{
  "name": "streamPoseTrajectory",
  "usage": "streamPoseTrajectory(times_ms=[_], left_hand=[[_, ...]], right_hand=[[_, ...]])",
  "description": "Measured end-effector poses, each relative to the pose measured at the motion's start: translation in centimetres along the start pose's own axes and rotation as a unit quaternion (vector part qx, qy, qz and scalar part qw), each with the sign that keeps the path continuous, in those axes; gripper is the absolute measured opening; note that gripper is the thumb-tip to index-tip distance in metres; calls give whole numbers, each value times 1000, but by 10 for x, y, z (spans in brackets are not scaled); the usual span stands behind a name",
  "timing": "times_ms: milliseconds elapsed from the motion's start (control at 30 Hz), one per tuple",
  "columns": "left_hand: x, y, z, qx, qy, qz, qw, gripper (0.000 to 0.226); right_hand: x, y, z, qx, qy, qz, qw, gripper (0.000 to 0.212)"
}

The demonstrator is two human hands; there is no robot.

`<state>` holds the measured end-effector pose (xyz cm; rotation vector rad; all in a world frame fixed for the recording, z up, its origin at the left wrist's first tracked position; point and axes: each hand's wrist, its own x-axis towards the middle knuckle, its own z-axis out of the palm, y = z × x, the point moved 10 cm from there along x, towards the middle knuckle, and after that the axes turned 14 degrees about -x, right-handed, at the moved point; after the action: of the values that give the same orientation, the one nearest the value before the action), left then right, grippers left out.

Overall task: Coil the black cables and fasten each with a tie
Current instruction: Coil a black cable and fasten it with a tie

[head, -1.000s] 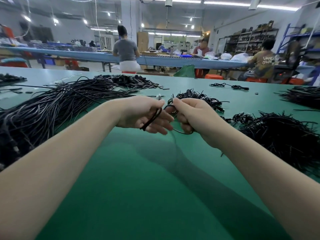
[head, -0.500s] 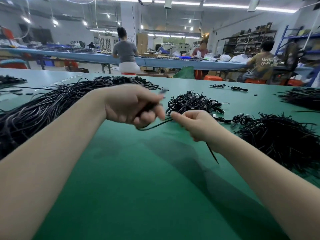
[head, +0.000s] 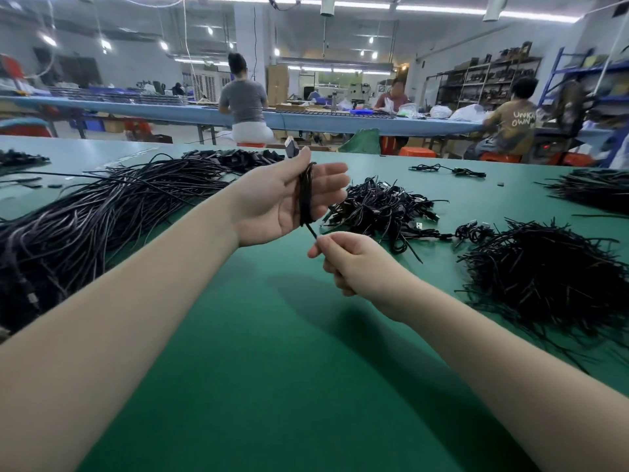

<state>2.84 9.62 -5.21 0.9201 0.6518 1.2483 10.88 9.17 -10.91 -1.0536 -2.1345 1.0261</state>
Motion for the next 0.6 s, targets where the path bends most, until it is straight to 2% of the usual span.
streamPoseTrajectory(times_ms=[100,300,467,600], left_hand=[[2,-4,-1,26,13,12,1000,37],[6,-6,-7,54,47,37,997,30],[11,-39,2,53,16,-20,998,32],[10,-43,4,28,16,-34,999,33]], right_hand=[[2,11,-7,24,11,7,1000,30],[0,11,3,41,-31,-4,999,26],[3,15,1,227,-29,56,972,24],[5,24,-10,254,19,67,965,16]])
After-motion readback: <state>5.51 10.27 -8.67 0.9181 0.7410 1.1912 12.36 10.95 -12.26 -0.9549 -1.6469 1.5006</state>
